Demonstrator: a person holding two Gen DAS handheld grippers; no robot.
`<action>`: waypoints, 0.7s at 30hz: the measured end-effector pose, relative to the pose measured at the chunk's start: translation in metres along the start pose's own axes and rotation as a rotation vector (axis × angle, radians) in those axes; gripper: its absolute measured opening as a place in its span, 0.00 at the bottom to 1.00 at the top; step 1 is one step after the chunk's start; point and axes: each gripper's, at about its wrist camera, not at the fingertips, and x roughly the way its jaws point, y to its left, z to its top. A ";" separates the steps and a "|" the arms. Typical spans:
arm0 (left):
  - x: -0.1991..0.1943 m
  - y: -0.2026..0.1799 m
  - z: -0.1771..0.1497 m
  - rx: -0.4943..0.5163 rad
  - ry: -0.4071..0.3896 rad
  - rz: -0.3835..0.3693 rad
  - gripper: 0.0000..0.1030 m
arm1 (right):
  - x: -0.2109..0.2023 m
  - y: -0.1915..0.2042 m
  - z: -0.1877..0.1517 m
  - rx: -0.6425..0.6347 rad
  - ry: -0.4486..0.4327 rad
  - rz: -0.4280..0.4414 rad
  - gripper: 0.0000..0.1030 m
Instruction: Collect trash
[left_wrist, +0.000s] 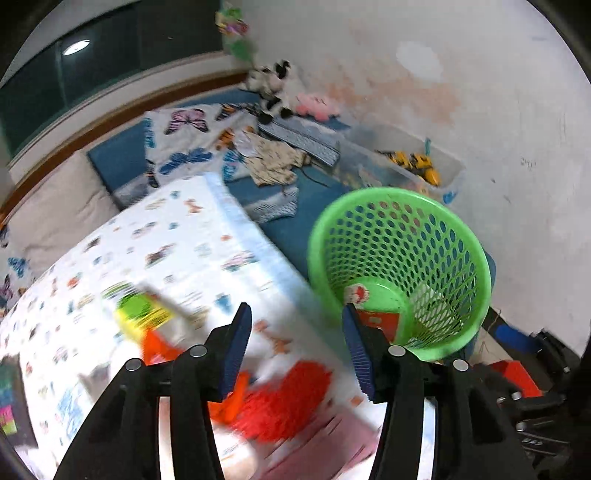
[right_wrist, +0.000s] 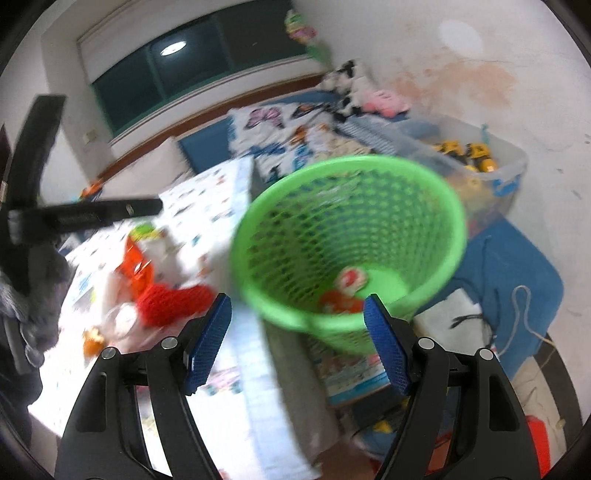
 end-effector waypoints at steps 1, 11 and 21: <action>-0.010 0.010 -0.008 -0.012 -0.012 0.002 0.50 | 0.002 0.008 -0.004 -0.016 0.014 0.017 0.72; -0.066 0.087 -0.075 -0.141 -0.072 0.073 0.55 | 0.017 0.066 -0.040 -0.037 0.122 0.163 0.72; -0.082 0.139 -0.137 -0.237 -0.040 0.118 0.56 | 0.050 0.081 -0.055 0.052 0.209 0.237 0.66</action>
